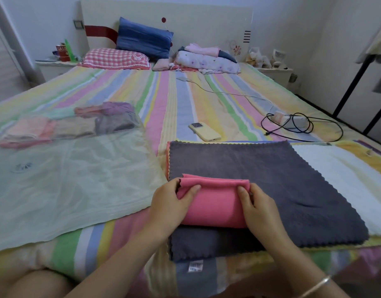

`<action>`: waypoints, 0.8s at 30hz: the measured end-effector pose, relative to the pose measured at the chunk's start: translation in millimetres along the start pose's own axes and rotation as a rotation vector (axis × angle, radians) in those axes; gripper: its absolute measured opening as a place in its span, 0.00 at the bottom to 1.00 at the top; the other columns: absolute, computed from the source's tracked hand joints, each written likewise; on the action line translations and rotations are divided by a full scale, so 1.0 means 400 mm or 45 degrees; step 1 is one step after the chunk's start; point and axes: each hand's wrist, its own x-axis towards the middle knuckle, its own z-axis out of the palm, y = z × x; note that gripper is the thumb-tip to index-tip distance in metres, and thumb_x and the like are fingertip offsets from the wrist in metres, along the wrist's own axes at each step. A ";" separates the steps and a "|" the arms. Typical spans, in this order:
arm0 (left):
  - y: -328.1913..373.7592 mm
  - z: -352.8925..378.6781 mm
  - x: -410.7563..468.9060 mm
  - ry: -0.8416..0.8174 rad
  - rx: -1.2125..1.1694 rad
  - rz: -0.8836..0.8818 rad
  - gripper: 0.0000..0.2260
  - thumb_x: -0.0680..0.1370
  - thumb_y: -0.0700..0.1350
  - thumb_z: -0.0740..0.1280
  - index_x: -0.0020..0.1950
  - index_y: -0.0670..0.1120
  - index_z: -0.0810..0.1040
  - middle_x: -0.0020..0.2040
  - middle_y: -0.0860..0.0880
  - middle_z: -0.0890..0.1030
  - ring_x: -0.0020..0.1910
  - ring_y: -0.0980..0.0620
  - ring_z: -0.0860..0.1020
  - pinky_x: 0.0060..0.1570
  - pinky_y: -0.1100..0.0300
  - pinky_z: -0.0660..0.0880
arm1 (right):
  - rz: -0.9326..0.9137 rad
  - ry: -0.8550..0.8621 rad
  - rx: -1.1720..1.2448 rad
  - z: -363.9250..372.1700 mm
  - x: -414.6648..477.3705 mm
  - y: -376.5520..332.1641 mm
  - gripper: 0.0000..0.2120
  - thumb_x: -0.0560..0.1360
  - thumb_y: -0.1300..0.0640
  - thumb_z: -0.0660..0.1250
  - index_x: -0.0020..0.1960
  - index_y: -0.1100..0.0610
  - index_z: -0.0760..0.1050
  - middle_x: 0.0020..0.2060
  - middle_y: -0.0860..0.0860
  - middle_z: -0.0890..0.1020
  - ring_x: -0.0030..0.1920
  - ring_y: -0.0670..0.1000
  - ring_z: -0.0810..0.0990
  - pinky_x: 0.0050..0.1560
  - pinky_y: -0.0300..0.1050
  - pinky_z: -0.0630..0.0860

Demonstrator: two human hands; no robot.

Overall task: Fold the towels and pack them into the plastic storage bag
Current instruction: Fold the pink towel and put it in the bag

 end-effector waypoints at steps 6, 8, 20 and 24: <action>0.037 0.013 0.029 0.028 0.479 -0.099 0.25 0.75 0.53 0.70 0.66 0.46 0.65 0.65 0.47 0.75 0.60 0.45 0.77 0.52 0.54 0.73 | 0.218 -0.093 -0.262 0.030 0.043 0.003 0.15 0.80 0.47 0.57 0.46 0.56 0.76 0.45 0.54 0.82 0.48 0.57 0.79 0.42 0.46 0.70; 0.055 0.016 0.025 0.166 0.781 0.330 0.32 0.75 0.47 0.68 0.75 0.47 0.59 0.75 0.46 0.65 0.70 0.44 0.70 0.63 0.48 0.73 | 0.258 -0.095 -0.307 0.032 0.049 0.000 0.16 0.79 0.46 0.58 0.45 0.56 0.77 0.44 0.55 0.82 0.48 0.58 0.79 0.40 0.45 0.68; -0.019 0.084 0.044 -0.581 0.888 0.580 0.35 0.75 0.58 0.34 0.80 0.49 0.54 0.79 0.52 0.56 0.78 0.57 0.51 0.77 0.53 0.43 | -0.720 -0.094 -0.681 0.017 0.026 -0.102 0.14 0.66 0.52 0.54 0.47 0.55 0.73 0.51 0.52 0.77 0.51 0.56 0.76 0.54 0.50 0.73; -0.042 0.060 0.053 -0.546 0.055 0.186 0.30 0.72 0.45 0.50 0.76 0.51 0.62 0.75 0.52 0.67 0.76 0.54 0.61 0.76 0.60 0.51 | -0.610 -0.788 -0.737 -0.005 0.054 -0.143 0.29 0.63 0.35 0.54 0.58 0.52 0.68 0.71 0.49 0.62 0.67 0.52 0.68 0.75 0.52 0.52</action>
